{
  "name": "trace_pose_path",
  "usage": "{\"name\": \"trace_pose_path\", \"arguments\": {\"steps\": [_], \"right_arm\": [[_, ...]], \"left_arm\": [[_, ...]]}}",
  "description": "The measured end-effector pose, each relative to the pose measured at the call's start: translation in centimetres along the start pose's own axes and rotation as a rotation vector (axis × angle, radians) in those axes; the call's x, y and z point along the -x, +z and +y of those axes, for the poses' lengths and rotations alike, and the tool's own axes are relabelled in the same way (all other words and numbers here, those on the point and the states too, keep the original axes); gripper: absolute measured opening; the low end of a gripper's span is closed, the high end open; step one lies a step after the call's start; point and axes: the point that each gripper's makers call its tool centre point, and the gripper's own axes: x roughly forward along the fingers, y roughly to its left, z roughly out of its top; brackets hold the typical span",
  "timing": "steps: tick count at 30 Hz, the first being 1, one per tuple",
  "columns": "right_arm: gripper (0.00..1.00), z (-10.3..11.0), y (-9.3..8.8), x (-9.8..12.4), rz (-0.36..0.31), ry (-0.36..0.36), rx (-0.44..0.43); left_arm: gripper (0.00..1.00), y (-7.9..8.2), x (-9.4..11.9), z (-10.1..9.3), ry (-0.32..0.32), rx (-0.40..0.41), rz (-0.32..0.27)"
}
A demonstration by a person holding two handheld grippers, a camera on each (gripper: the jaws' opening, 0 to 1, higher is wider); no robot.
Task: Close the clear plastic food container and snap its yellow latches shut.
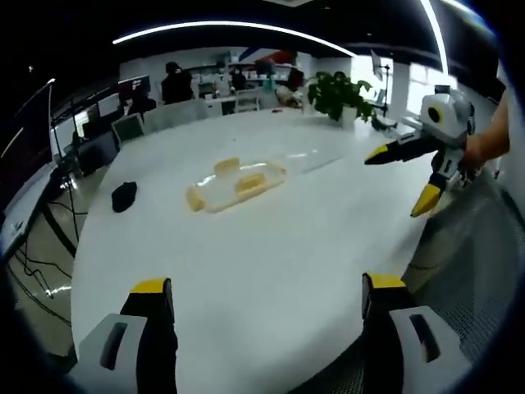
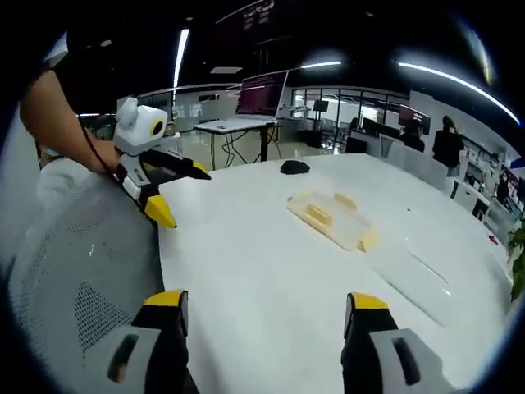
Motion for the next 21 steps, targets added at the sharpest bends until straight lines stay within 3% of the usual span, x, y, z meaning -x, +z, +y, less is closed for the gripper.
{"name": "trace_pose_path", "arguments": {"steps": [5,7,10,13,21], "right_arm": [[0.76,-0.6,0.8,-0.6,-0.02,-0.015,0.0],[0.71,-0.9,0.3,-0.8,0.008,-0.009,0.018],[0.63,-1.4,0.3,-1.1,0.023,-0.008,0.027],[0.68,-2.0,0.7,-1.3,0.004,-0.02,0.033],[0.69,-2.5,0.2,-2.2,0.036,-0.006,0.034]], "left_arm": [[0.93,0.6,-0.5,-0.9,-0.052,-0.031,0.001],[0.93,0.7,-0.6,-1.5,-0.073,-0.077,0.009],[0.94,0.6,-0.7,-1.9,-0.11,-0.063,0.015],[0.93,0.8,-1.5,-1.5,-0.128,-0.085,0.022],[0.92,3.1,-3.3,-0.5,-0.16,-0.112,-0.012]]}}
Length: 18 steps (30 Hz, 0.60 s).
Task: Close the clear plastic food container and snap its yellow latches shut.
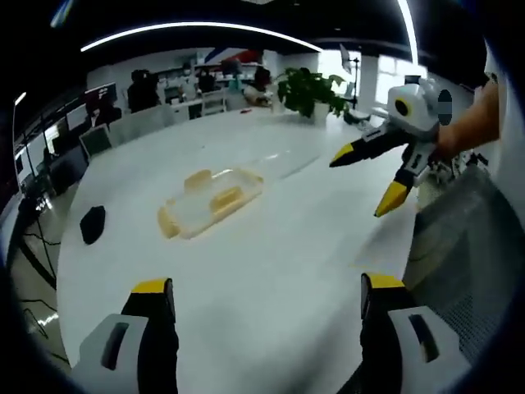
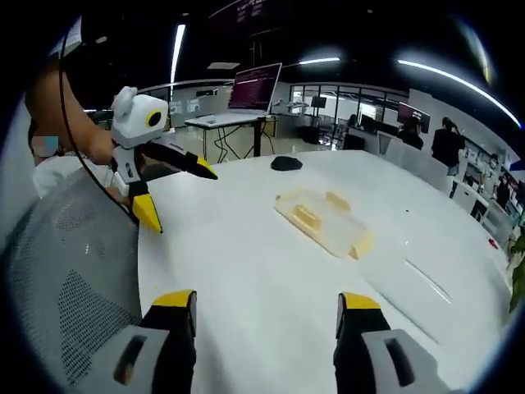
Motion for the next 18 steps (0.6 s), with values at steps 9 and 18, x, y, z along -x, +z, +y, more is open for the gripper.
{"name": "trace_pose_path", "arguments": {"steps": [9,18], "right_arm": [[0.66,-1.7,0.2,-0.9,0.025,0.002,0.04],[0.63,-3.9,0.4,-1.7,0.039,-0.011,0.037]], "left_arm": [[0.9,0.7,-1.1,1.7,-0.042,-0.053,0.021],[0.88,1.5,-2.1,3.3,-0.047,-0.093,0.025]]}}
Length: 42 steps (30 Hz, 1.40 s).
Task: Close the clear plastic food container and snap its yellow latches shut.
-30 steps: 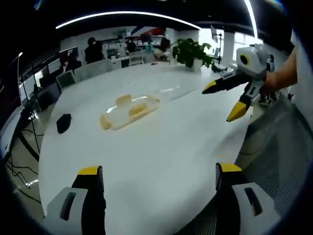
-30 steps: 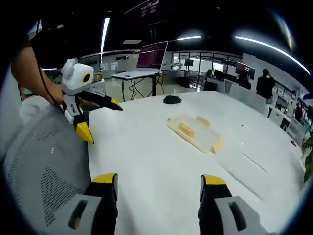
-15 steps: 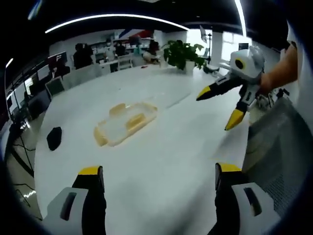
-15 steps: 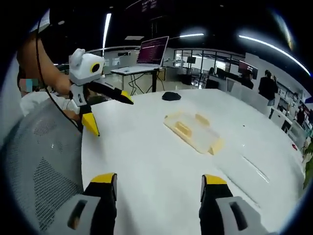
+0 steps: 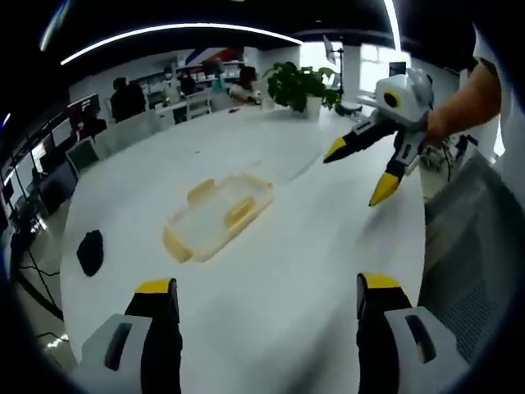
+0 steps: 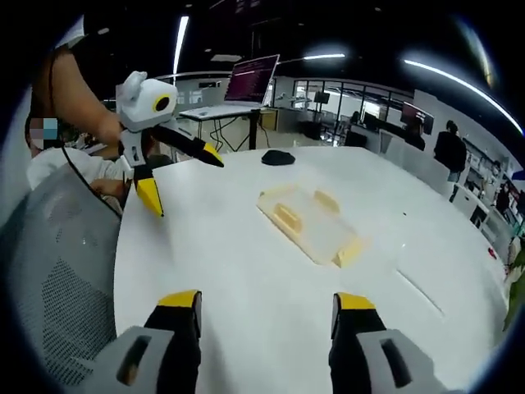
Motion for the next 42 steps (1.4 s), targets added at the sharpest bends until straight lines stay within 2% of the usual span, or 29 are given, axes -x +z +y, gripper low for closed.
{"name": "trace_pose_path", "arguments": {"steps": [7,10,23,31,42], "right_arm": [[0.62,-1.6,-0.3,-0.5,0.029,0.005,0.003],[0.64,-2.1,-0.2,-0.8,0.029,0.016,-0.014],[0.61,-3.4,-0.7,-2.1,0.086,0.055,0.049],[0.57,-4.8,-0.3,-2.9,0.111,0.064,0.088],[0.56,-6.5,0.4,-4.0,0.135,0.082,0.174]], "left_arm": [[0.87,0.4,-0.6,1.0,-0.013,-0.04,0.003],[0.87,-0.1,-0.8,1.1,-0.033,-0.086,0.03],[0.86,-0.4,-1.9,2.7,-0.06,-0.109,0.043],[0.84,-0.6,-2.7,3.8,-0.072,-0.138,0.06],[0.83,-0.7,-3.4,5.5,-0.081,-0.181,0.072]]}}
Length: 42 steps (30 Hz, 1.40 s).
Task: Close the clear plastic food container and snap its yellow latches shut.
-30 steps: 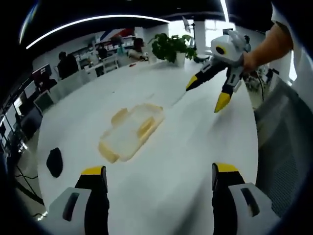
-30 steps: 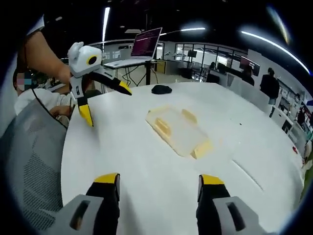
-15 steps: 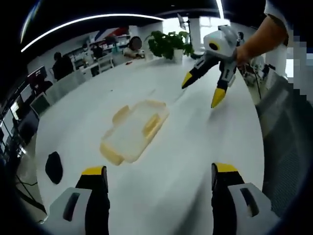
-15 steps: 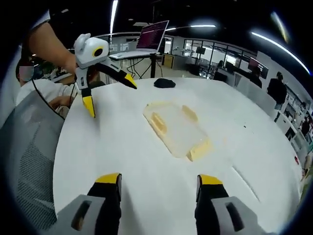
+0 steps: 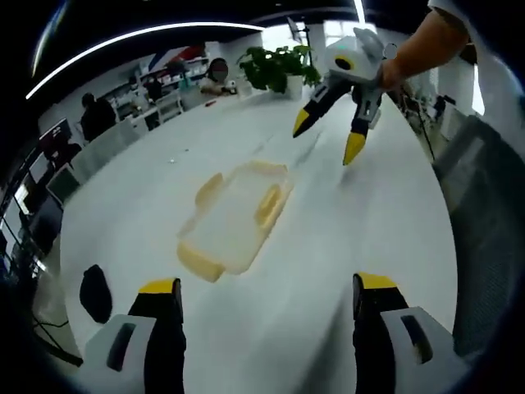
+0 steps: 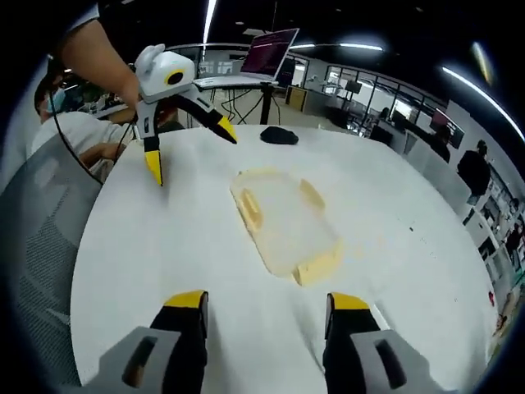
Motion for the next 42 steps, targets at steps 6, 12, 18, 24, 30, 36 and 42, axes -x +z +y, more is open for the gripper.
{"name": "trace_pose_path", "arguments": {"steps": [6,12,18,24,30,36,42], "right_arm": [[0.56,-0.4,0.2,-0.7,0.023,0.026,0.052],[0.55,-0.9,0.0,-1.2,0.044,0.044,0.082],[0.54,-1.5,0.2,-1.5,0.054,0.065,0.103],[0.55,-2.2,0.5,-2.0,0.066,0.087,0.119],[0.55,-2.6,0.3,-2.5,0.101,0.118,0.166],[0.56,-3.0,0.8,-3.1,0.115,0.124,0.194],[0.55,-3.7,0.8,-3.6,0.138,0.141,0.217]], "left_arm": [[0.83,-0.1,-0.3,1.1,-0.003,-0.009,0.003],[0.82,-0.4,-0.7,2.0,-0.001,-0.062,0.021],[0.8,-0.7,-0.9,3.0,0.001,-0.064,0.029],[0.77,-1.4,-1.1,3.8,-0.017,-0.097,0.058],[0.75,-1.5,-1.6,4.4,-0.041,-0.133,0.071],[0.74,-1.6,-2.3,5.0,-0.061,-0.165,0.078],[0.71,-1.1,-2.8,5.8,-0.079,-0.204,0.078]]}}
